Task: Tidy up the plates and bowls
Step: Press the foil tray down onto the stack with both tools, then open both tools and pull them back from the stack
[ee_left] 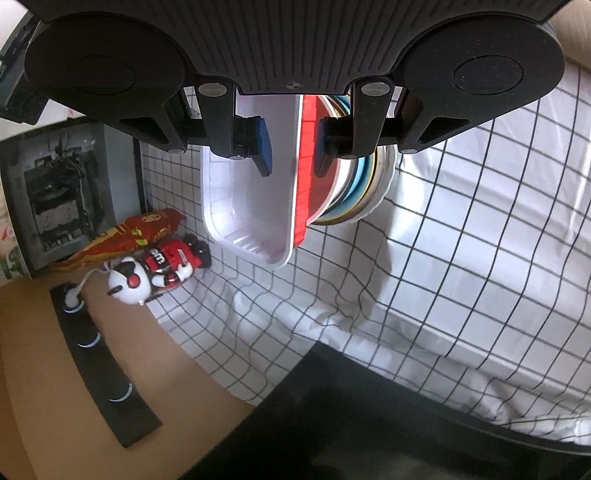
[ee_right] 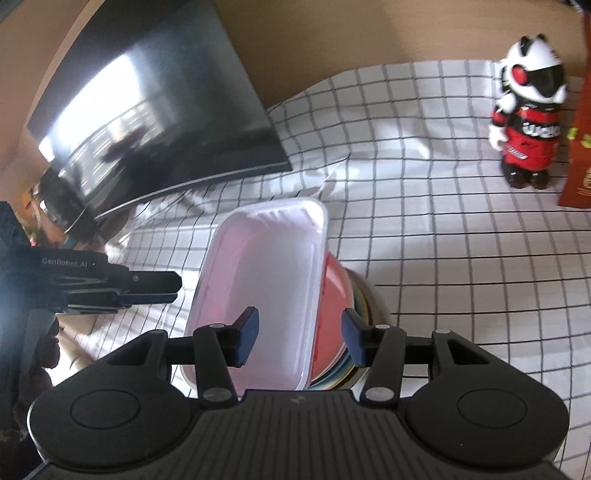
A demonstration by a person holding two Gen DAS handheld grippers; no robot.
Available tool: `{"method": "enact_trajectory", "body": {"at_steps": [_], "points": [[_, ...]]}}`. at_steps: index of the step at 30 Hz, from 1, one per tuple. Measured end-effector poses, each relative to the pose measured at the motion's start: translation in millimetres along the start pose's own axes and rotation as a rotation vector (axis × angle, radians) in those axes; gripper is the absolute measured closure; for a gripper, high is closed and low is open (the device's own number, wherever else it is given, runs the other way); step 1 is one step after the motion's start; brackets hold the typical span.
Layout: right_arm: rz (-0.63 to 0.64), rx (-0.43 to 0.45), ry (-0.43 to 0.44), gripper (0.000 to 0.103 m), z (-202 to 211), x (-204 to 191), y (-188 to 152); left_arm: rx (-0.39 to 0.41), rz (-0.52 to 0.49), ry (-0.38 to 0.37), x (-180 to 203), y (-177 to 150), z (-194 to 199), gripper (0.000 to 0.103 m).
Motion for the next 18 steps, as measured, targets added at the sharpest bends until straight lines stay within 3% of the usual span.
{"method": "enact_trajectory", "body": {"at_steps": [6,11,15,17,18], "points": [[-0.069,0.086,-0.131,0.054,10,-1,-8,0.082,-0.119,-0.033,5,0,9,0.076],[-0.054,0.182,-0.195,0.054,30,-8,-18,0.277,-0.239,-0.027,19,-17,41,0.076],[0.056,0.302,-0.259,0.052,64,-19,-31,0.438,-0.398,0.094,42,-60,73,0.081],[0.098,0.346,-0.284,0.033,78,-21,-42,0.452,-0.42,0.158,50,-85,74,0.083],[0.114,0.359,-0.292,0.032,84,-21,-49,0.436,-0.418,0.165,54,-97,71,0.085]]}}
Point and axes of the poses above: each gripper's, at about its wrist camera, not at the fingertips, and z roughly against the way its jaws point, x to its right, y to its top, the point moved 7 cm from there along -z, roughly the way its jaws point, and after that the axes turned 3 degrees about -x, right-handed, at the moved point
